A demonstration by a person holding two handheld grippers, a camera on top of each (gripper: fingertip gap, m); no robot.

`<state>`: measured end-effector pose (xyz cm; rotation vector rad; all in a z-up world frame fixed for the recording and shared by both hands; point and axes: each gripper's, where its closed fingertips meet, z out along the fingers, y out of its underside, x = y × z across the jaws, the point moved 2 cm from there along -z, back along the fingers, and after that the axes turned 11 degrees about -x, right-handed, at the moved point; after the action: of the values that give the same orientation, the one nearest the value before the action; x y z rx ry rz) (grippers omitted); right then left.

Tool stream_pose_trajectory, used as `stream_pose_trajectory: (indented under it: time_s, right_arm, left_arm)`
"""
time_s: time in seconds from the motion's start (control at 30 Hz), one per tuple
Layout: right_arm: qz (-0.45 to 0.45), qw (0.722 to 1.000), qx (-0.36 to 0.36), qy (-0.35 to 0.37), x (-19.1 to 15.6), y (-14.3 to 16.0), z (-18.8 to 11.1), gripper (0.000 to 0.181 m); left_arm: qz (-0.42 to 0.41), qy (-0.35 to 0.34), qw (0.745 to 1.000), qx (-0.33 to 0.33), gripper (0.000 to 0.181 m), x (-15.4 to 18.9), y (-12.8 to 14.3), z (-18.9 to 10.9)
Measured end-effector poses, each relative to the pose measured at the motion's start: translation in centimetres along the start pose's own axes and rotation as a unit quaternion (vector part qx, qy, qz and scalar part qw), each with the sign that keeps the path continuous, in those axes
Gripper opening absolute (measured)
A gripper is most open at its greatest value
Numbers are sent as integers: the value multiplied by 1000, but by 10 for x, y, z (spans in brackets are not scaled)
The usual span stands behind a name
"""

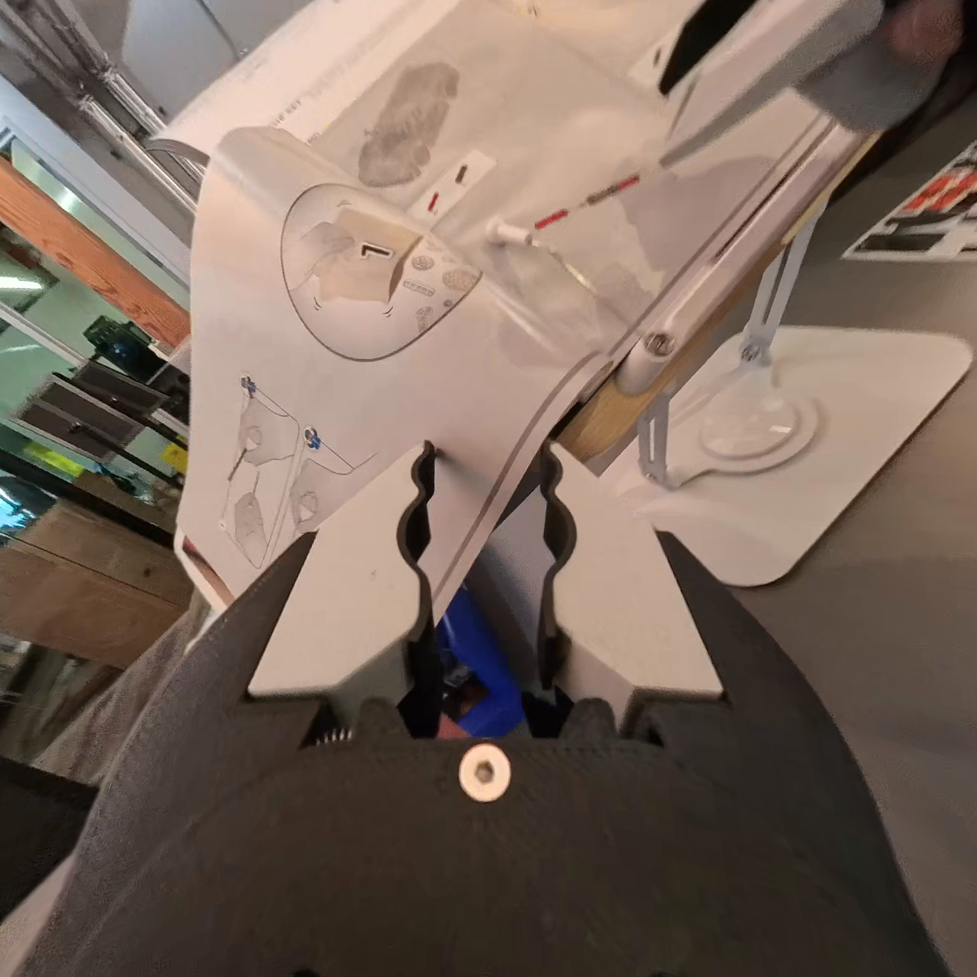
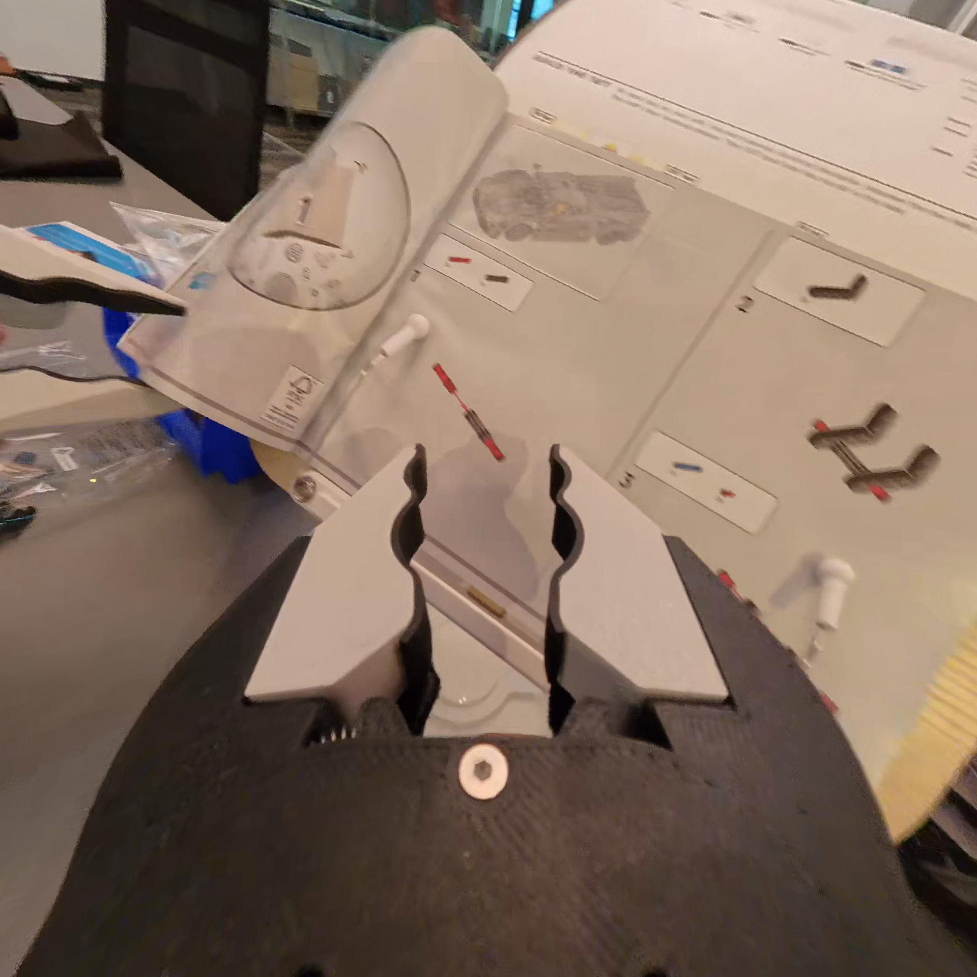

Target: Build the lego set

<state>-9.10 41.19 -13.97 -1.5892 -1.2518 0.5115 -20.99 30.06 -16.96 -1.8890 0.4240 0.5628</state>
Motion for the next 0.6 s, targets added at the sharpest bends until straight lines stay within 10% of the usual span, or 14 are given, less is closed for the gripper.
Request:
stream_pose_trajectory:
  time_s: [0.03,0.6]
  right_arm:
    - [7,1000,-4,11,6,5,-4,49]
    - [114,988,-47,91,62,54,-35,81]
  left_arm:
    - [-13,-1,1000,3,36,3,-5,-3]
    - [-22,-18,1000,9,49,45,-72,-11]
